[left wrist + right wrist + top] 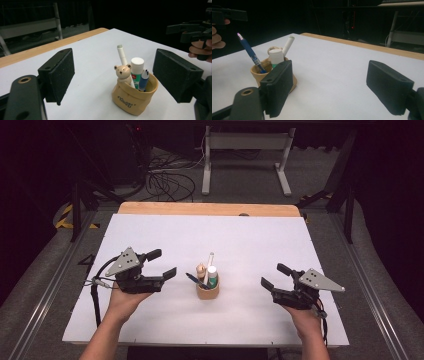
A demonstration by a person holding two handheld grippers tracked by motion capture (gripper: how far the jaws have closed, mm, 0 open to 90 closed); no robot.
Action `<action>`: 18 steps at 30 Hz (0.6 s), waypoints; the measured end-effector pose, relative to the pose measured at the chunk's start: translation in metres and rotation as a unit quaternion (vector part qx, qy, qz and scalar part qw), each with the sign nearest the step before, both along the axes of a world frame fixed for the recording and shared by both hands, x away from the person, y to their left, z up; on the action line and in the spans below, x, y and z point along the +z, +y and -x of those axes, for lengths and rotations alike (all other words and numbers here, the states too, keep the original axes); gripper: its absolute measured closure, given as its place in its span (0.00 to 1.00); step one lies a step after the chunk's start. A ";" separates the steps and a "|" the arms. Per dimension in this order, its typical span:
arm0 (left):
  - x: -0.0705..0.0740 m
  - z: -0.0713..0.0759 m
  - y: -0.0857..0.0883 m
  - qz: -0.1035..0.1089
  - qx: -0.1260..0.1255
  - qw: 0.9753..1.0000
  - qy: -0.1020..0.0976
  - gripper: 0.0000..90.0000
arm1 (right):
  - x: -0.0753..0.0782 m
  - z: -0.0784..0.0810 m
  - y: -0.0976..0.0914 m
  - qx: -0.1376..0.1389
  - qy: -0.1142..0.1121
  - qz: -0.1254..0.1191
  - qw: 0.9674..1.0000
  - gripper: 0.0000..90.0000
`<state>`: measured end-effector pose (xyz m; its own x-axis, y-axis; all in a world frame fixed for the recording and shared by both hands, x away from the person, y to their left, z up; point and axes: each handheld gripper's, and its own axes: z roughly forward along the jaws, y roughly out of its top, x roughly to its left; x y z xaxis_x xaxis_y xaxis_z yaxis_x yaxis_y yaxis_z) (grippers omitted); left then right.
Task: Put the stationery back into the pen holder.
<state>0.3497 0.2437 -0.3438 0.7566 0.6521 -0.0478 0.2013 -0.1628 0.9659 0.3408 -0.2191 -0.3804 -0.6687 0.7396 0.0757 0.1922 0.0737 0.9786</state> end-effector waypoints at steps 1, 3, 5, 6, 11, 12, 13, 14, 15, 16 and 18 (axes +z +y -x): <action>0.000 0.000 0.001 -0.001 0.001 1.000 -0.003 0.20 | 0.000 0.001 -0.001 0.001 0.000 0.000 1.000 0.24; -0.002 0.000 0.003 -0.004 0.004 1.000 -0.002 0.20 | 0.000 0.001 -0.001 0.000 -0.001 0.000 1.000 0.23; -0.003 0.001 0.005 -0.004 0.007 1.000 -0.001 0.20 | 0.000 0.002 -0.003 -0.001 -0.001 -0.001 1.000 0.22; -0.003 0.001 0.007 -0.007 0.009 1.000 -0.004 0.20 | 0.001 0.003 -0.003 -0.002 -0.002 -0.001 1.000 0.22; -0.005 0.002 0.016 -0.006 0.017 1.000 0.000 0.19 | 0.002 0.004 -0.004 -0.006 -0.005 -0.002 1.000 0.21; -0.005 0.001 0.017 -0.007 0.018 1.000 -0.001 0.19 | 0.002 0.004 -0.004 -0.006 -0.004 -0.002 1.000 0.21; -0.006 0.002 0.019 -0.007 0.020 1.000 -0.001 0.19 | 0.002 0.004 -0.004 -0.007 -0.003 -0.002 1.000 0.21; -0.006 0.002 0.021 -0.007 0.023 1.000 -0.002 0.18 | 0.002 0.004 -0.004 -0.008 -0.005 -0.002 1.000 0.21; -0.007 0.002 0.023 -0.006 0.026 1.000 -0.001 0.18 | 0.002 0.004 -0.004 -0.008 -0.005 -0.002 1.000 0.21; -0.008 0.002 0.025 -0.007 0.028 1.000 -0.001 0.18 | 0.002 0.004 -0.004 -0.008 -0.003 -0.002 1.000 0.20; -0.008 0.002 0.028 -0.005 0.033 0.999 -0.002 0.18 | 0.001 0.003 -0.003 -0.008 -0.004 0.000 1.000 0.20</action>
<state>0.3475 0.2713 -0.3520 0.7129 0.7003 -0.0373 0.2076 -0.1598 0.9651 0.3375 -0.2225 -0.3794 -0.6568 0.7506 0.0715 0.1865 0.0699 0.9800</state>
